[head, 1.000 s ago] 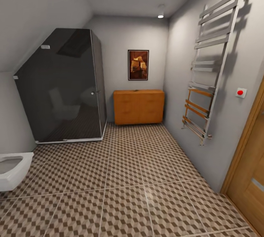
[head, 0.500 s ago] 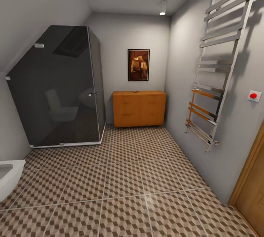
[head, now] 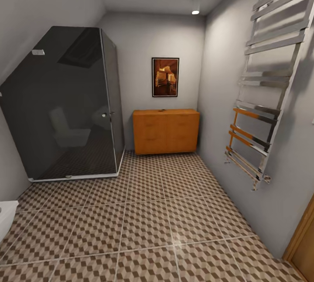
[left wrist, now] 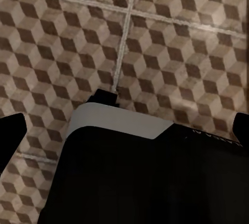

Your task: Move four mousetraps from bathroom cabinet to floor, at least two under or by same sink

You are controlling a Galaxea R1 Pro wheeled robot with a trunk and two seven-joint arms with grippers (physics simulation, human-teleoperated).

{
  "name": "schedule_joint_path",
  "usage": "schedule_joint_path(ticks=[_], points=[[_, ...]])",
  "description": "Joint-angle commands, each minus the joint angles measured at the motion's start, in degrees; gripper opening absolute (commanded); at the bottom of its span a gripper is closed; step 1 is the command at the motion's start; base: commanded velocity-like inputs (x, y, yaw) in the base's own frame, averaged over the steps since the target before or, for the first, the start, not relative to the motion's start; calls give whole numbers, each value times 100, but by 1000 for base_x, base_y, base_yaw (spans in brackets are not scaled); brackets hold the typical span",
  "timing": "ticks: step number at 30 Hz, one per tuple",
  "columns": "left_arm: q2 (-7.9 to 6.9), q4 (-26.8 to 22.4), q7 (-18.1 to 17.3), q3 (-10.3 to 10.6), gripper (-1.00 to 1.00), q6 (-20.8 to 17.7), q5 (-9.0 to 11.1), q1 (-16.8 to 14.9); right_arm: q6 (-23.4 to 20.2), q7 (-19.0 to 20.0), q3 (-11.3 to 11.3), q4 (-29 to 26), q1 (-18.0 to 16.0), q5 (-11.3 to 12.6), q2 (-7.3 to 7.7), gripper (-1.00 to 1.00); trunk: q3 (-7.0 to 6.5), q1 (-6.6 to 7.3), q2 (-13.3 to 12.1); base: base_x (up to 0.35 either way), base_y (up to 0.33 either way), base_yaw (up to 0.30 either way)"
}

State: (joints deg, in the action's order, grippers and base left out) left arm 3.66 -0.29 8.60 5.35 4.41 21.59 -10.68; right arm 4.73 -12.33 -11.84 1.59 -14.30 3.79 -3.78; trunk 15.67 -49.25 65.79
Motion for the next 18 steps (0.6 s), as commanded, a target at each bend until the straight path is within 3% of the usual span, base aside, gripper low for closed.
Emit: schedule_joint_path(ticks=[1,18], points=[[2,3,19,48,100,16,47,-4,33,-14,-43,17,-8,35,-4,100,7,-4,4,323,0,0],[-4,-14,19,40,100,39,47,-5,32,26,-46,20,-8,51,-25,100,7,-4,4,323,0,0]])
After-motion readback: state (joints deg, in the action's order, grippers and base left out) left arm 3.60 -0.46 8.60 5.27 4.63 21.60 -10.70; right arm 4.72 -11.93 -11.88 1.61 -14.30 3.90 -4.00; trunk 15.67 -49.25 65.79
